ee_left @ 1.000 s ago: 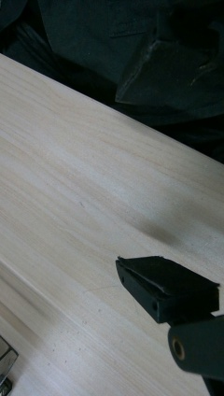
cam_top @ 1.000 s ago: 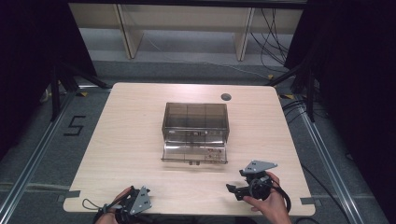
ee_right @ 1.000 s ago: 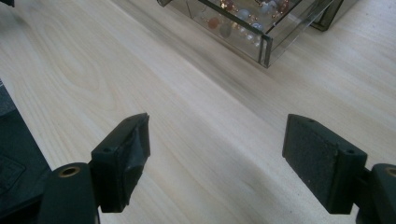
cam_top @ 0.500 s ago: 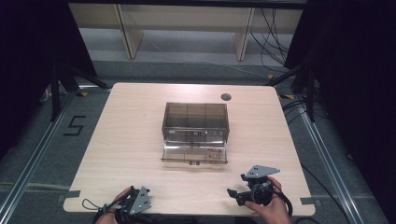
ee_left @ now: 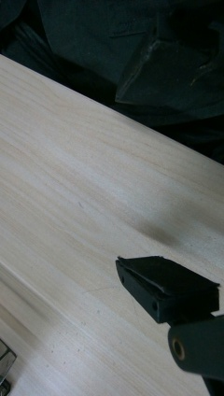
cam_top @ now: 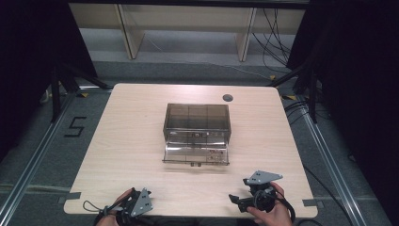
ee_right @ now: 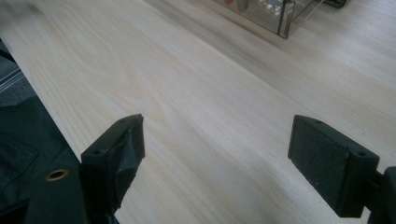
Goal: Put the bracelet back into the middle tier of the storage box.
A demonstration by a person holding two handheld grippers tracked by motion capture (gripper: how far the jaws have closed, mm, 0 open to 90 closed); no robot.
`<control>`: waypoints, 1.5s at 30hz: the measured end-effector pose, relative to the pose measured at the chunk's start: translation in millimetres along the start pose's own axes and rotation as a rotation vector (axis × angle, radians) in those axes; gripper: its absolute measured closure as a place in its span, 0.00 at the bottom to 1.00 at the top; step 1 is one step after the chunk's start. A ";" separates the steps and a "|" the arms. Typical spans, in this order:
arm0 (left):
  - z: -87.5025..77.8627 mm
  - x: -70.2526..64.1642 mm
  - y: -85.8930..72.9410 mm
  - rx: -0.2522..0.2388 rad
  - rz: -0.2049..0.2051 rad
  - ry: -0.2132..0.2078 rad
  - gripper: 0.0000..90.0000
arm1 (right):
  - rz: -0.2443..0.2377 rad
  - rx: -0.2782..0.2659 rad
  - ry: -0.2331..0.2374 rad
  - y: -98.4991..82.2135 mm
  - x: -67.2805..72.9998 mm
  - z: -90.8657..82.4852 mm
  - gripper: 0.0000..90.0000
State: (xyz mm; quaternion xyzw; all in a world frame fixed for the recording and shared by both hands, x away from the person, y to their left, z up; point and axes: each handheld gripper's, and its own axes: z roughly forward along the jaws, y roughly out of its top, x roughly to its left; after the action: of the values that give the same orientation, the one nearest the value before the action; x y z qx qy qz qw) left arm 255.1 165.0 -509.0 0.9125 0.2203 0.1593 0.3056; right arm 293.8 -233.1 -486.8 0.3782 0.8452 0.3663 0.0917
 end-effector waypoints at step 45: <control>0.4 0.6 0.2 0.009 -0.002 0.007 0.18 | 0.008 0.002 -0.027 -34.4 8.8 -17.3 0.19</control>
State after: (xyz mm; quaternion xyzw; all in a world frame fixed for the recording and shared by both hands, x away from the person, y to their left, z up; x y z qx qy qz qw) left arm 255.8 164.9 -509.1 0.9131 0.2231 0.1609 0.3010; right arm 260.5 -251.7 -497.0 0.3866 0.8427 0.3607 0.1015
